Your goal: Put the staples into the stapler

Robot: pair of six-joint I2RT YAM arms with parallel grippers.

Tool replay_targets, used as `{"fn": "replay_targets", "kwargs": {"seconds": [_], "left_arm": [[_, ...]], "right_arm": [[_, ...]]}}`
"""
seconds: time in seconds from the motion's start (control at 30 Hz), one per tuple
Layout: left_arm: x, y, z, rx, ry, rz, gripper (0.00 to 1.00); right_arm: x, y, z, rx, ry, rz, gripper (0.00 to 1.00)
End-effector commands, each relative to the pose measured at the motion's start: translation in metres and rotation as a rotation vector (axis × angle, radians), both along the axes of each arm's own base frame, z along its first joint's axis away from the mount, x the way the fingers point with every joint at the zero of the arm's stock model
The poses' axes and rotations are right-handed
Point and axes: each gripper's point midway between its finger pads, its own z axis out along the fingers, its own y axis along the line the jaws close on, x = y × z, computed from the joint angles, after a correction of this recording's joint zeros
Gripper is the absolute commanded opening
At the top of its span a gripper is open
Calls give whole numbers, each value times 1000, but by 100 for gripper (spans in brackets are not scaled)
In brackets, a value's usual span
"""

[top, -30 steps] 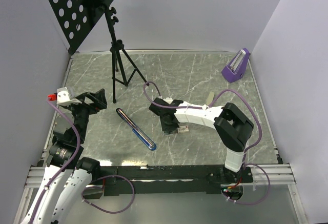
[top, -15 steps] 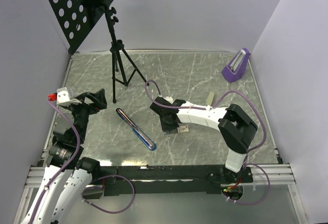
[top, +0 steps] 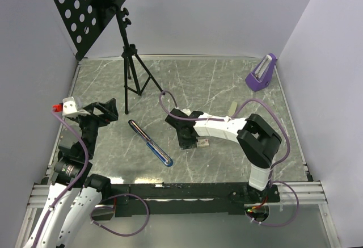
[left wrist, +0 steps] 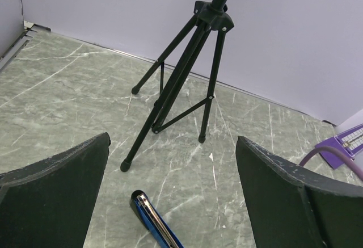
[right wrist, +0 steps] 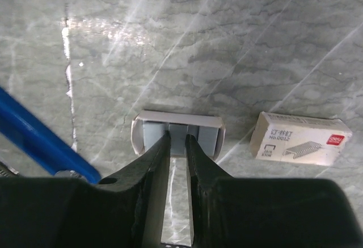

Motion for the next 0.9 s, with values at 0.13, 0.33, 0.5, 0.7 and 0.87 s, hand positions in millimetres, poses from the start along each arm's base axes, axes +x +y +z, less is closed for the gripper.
{"fn": "replay_targets", "kwargs": {"seconds": [0.13,0.33,0.5,0.7,0.87], "left_arm": [[-3,-1,15,-19,-59,-11,97],[-3,-1,15,-20,-60,-12,97],[-3,-1,16,-20,-62,-12,97],[-3,-1,15,-22,-62,-14,97],[-4,-1,16,-22,-65,-15,97]], "right_arm": [[1,-9,-9,-45,10,-23,24],[-1,-8,-13,-40,30,-18,24],[-2,-7,-16,-37,42,-29,25],[1,-12,-16,-35,33,-60,24],[2,-10,-18,-42,43,-58,24]]}}
